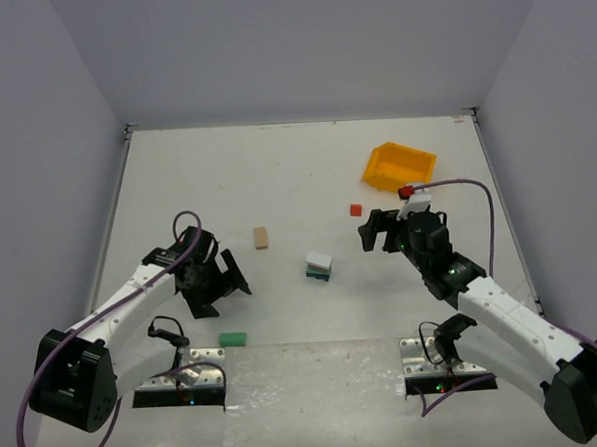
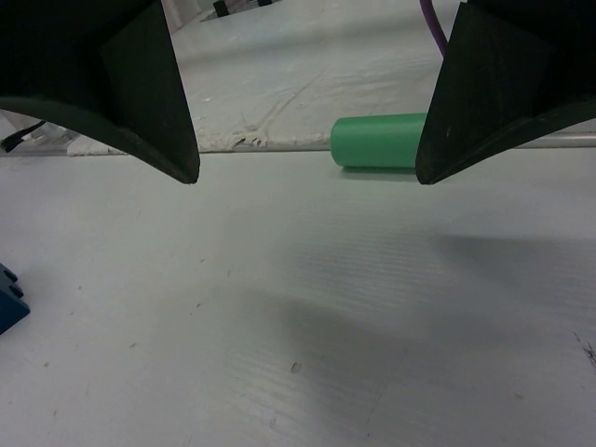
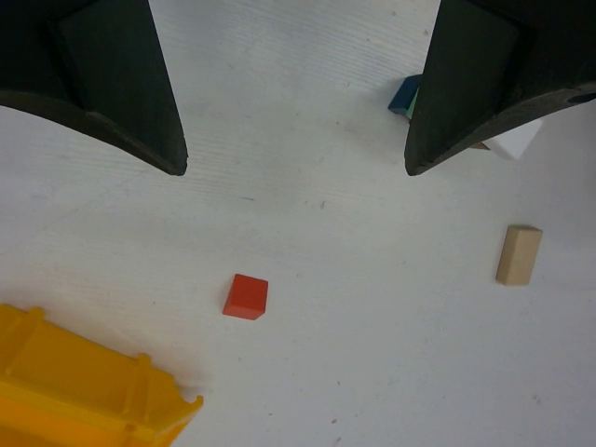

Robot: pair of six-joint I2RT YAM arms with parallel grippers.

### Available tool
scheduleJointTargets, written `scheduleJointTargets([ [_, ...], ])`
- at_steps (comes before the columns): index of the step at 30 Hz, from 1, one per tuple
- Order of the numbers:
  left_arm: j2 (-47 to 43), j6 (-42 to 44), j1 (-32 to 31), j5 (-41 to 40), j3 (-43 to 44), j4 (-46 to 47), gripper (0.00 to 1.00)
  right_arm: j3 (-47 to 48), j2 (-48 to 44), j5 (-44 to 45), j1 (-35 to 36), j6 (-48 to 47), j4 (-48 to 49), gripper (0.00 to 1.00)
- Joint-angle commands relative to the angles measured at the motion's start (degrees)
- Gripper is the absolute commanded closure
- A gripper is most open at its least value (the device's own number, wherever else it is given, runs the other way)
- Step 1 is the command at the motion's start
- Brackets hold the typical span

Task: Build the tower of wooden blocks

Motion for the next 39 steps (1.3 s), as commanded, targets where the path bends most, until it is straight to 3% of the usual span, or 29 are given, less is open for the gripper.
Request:
scheduleJointTargets([
  [1, 1.8, 1.3, -0.4, 4.0, 1.1, -2.9, 0.00, 0.5, -0.3, -1.9, -0.4, -2.4, 4.9, 0.01],
  [4, 6.4, 1.4, -2.3, 3.7, 1.5, -3.1, 0.00, 0.2, 0.2, -2.4, -0.3, -3.2, 5.4, 0.01],
  [7, 11.0, 1.0, -4.0, 0.1, 1.9, -1.8, 0.00, -0.7, -0.1, -8.6, -0.3, -7.4, 8.9, 0.01],
  [11, 10.2, 0.8, -4.5, -1.7, 3.7, 0.4, 0.00, -0.8, -0.6, -28.4, 2.3, -15.4, 12.6, 0.01],
  [13, 9.2, 0.8, -4.5, -3.5, 4.8, 0.1, 0.00, 0.2, 0.0, -29.8, 6.6, -19.7, 12.0, 0.01],
  [16, 7.2, 0.3, -4.5, -5.8, 6.6, 0.6, 0.00, 3.0, 3.6, -27.3, 18.8, -28.9, 9.9, 0.01],
  [19, 6.5, -1.8, -4.5, -8.7, 8.2, 3.2, 0.00, 6.5, 9.5, -32.7, 24.1, -31.7, 9.4, 0.01],
  [26, 4.5, -8.4, -4.5, -20.0, 8.6, 9.7, 0.00, 10.8, 22.5, -31.5, 38.4, -38.9, 13.4, 0.01],
  [30, -1.0, -12.5, -4.3, -26.6, 8.7, 12.2, 0.00, 15.9, 37.7, -27.2, 45.5, -40.0, 18.7, 0.01],
  [39, -8.5, -13.0, -4.3, -32.4, 3.6, 13.3, 0.00, 25.2, 56.1, -20.3, 47.6, -34.1, 28.2, 0.01],
])
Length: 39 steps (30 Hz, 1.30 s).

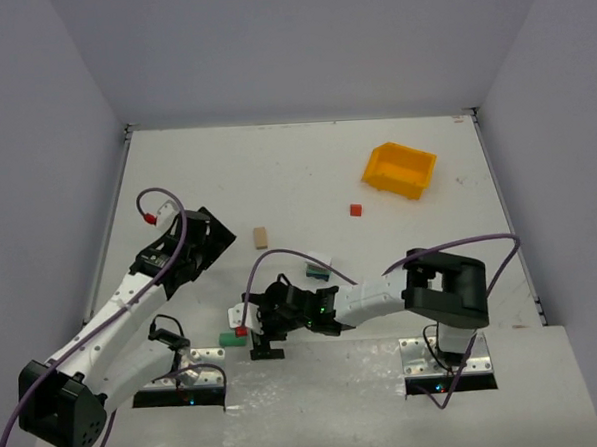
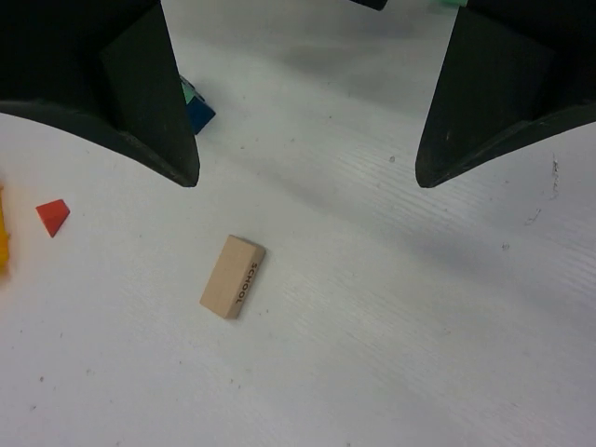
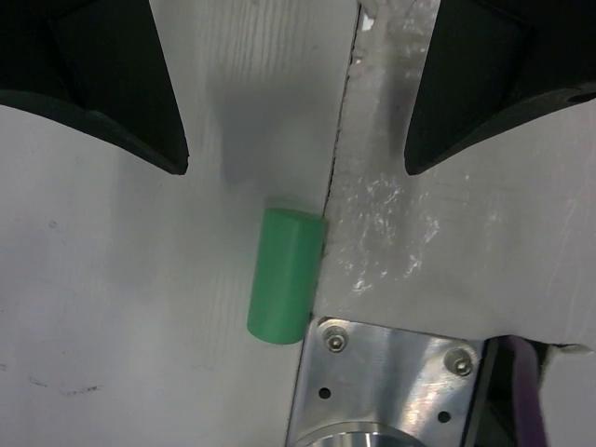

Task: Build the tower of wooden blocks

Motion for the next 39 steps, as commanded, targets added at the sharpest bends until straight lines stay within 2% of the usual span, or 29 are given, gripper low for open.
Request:
scheduleJointTargets([
  [1, -1.8, -1.6, -0.2, -5.1, -2.4, 0.9, 0.00, 4.1, 4.1, 4.0, -0.1, 3.3, 8.6, 0.01],
  [4, -3.0, -1.4, -0.2, -8.2, -2.0, -1.3, 0.00, 5.9, 7.5, 4.8, -0.2, 5.5, 10.6, 0.02],
  [7, -4.8, -0.7, -0.3, -9.8, -2.0, -2.2, 0.00, 8.1, 11.3, 5.3, -0.2, 6.7, 10.1, 0.10],
  [11, -6.5, 0.3, -0.2, -10.6, -2.4, -2.1, 0.00, 10.6, 14.2, 3.1, -0.1, 8.9, 9.3, 0.14],
  [16, -7.0, 0.9, -0.2, -11.2, -2.3, -3.0, 0.00, 10.5, 15.5, 2.7, -0.1, 9.6, 9.9, 0.35],
  [19, -7.0, 1.2, -0.2, -11.2, -2.0, -3.4, 0.00, 9.6, 14.8, 2.2, -0.1, 9.6, 10.4, 0.54],
  [23, -7.4, 2.3, -0.2, -11.1, -0.8, -3.8, 0.00, 7.1, 13.1, 2.1, -0.1, 9.6, 11.7, 0.62],
  [28, -7.9, 6.6, -0.3, -7.9, 0.1, -2.9, 0.00, 3.2, 9.8, 5.2, -0.1, 11.6, 16.0, 0.81],
  [31, -8.5, 12.9, -0.2, 1.0, -0.3, 2.0, 0.00, -1.2, 4.4, 10.8, -0.4, 11.3, 20.3, 0.84],
  [36, -10.6, 20.9, -0.3, 31.1, -3.5, 17.5, 0.00, -11.1, -10.9, 16.9, -2.8, 12.1, 24.3, 0.88],
  [39, -11.7, 22.1, -0.3, 42.2, -5.5, 24.2, 0.00, -16.8, -20.0, 18.9, -6.0, 13.5, 26.0, 0.89],
])
